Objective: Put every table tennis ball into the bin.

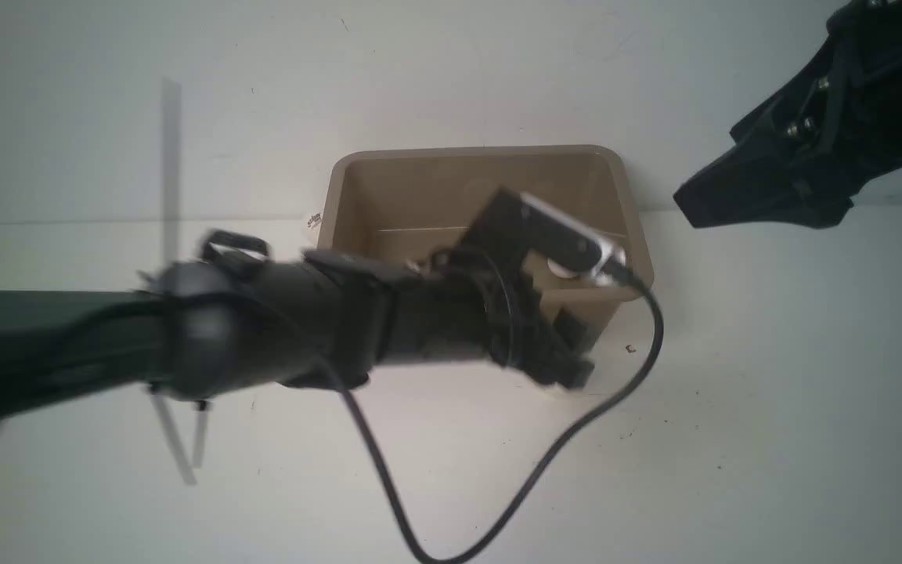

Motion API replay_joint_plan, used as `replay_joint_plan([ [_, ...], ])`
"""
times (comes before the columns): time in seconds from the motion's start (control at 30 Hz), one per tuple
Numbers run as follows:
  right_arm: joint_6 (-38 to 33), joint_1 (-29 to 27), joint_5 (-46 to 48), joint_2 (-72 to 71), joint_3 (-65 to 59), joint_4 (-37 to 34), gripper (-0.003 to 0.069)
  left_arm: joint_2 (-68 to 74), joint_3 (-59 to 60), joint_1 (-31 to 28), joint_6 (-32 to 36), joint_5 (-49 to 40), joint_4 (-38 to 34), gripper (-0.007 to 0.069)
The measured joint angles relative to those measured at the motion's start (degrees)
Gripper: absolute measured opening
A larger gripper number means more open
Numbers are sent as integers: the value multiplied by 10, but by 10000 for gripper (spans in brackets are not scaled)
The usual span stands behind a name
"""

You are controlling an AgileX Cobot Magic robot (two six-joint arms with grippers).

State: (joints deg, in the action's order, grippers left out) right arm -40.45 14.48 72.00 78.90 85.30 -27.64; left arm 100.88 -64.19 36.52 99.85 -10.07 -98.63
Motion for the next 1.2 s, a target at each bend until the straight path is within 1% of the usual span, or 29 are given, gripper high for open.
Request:
replay_joint_plan([
  [0.17, 30, 0, 0, 0, 0, 32, 589, -146, 28, 0, 4, 38, 15, 478],
  [0.23, 38, 0, 0, 0, 0, 35, 589, -168, 33, 0, 5, 51, 20, 478],
  [0.27, 47, 0, 0, 0, 0, 37, 589, -197, 39, 0, 9, 71, 22, 478],
  [0.3, 56, 0, 0, 0, 0, 42, 589, -241, 50, 0, 22, 112, 24, 478],
  [0.37, 66, 0, 0, 0, 0, 48, 589, -287, 64, 0, 49, 163, 23, 478],
  [0.47, 78, 0, 0, 0, 0, 65, 589, -350, 89, 0, 114, 242, 1, 478],
  [0.5, 81, 0, 0, 0, 0, 67, 589, -366, 97, 0, 139, 262, -5, 478],
  [0.6, 91, 0, 0, 0, 0, 71, 589, -402, 118, 0, 179, 291, -15, 478],
  [0.83, 95, 0, 1, 0, 0, 64, 589, -419, 127, 0, 205, 297, -18, 477],
  [0.9, 95, 0, 1, 0, 0, 62, 589, -410, 127, 0, 216, 295, -18, 465],
  [1.03, 94, 0, 1, 0, 0, 46, 589, -371, 127, 0, 251, 241, -18, 435],
  [1.1, 92, 0, 1, 0, 0, 43, 589, -345, 127, 1, 276, 210, -17, 425],
  [1.13, 92, 0, 1, 0, 0, 41, 589, -328, 127, 1, 300, 190, -16, 421],
  [1.2, 92, 0, 1, 0, 0, 40, 589, -302, 127, 1, 352, 177, -15, 415],
])
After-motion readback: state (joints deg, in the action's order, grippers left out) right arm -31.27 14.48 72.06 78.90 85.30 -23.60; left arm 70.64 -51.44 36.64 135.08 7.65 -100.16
